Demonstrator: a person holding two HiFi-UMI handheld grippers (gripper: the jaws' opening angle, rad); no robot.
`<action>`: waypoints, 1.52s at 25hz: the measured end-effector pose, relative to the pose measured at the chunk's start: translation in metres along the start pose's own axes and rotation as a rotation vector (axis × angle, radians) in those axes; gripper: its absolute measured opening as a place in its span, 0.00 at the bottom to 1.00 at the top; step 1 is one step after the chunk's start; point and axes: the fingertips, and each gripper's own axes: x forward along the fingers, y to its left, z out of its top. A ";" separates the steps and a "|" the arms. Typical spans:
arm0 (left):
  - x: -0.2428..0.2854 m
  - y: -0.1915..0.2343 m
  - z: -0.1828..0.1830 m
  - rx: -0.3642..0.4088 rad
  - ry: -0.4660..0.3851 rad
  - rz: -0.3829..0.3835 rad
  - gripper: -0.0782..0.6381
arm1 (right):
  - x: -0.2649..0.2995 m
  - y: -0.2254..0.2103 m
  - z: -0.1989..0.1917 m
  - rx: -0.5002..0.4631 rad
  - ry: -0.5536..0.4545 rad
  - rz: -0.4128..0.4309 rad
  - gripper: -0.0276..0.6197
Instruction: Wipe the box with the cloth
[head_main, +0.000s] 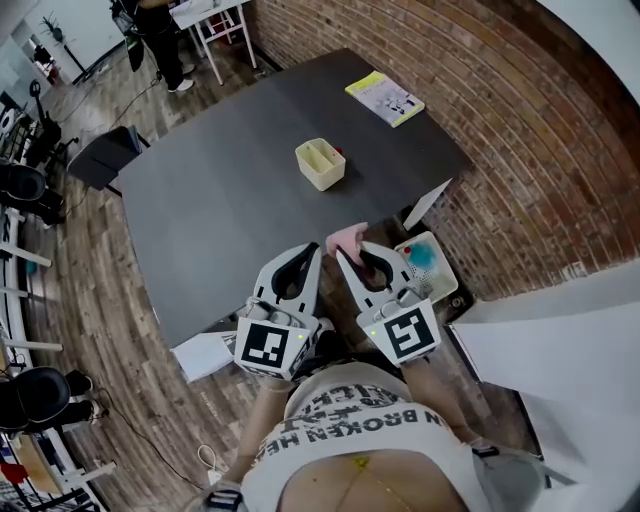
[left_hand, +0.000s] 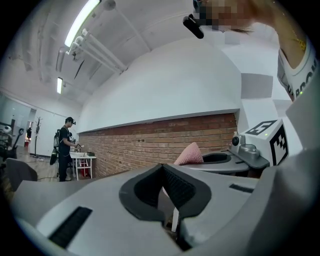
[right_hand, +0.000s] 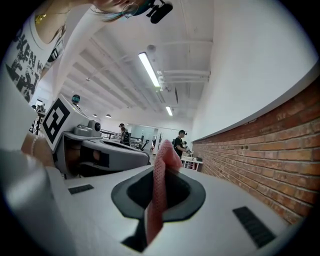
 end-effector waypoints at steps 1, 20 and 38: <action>0.001 0.007 0.000 0.000 0.000 -0.002 0.12 | 0.008 0.000 0.000 -0.002 0.001 -0.001 0.07; 0.086 0.101 -0.009 0.000 0.030 0.104 0.12 | 0.120 -0.070 -0.023 0.036 -0.001 0.112 0.07; 0.195 0.158 -0.030 0.039 0.143 0.184 0.12 | 0.199 -0.166 -0.049 0.056 0.025 0.252 0.07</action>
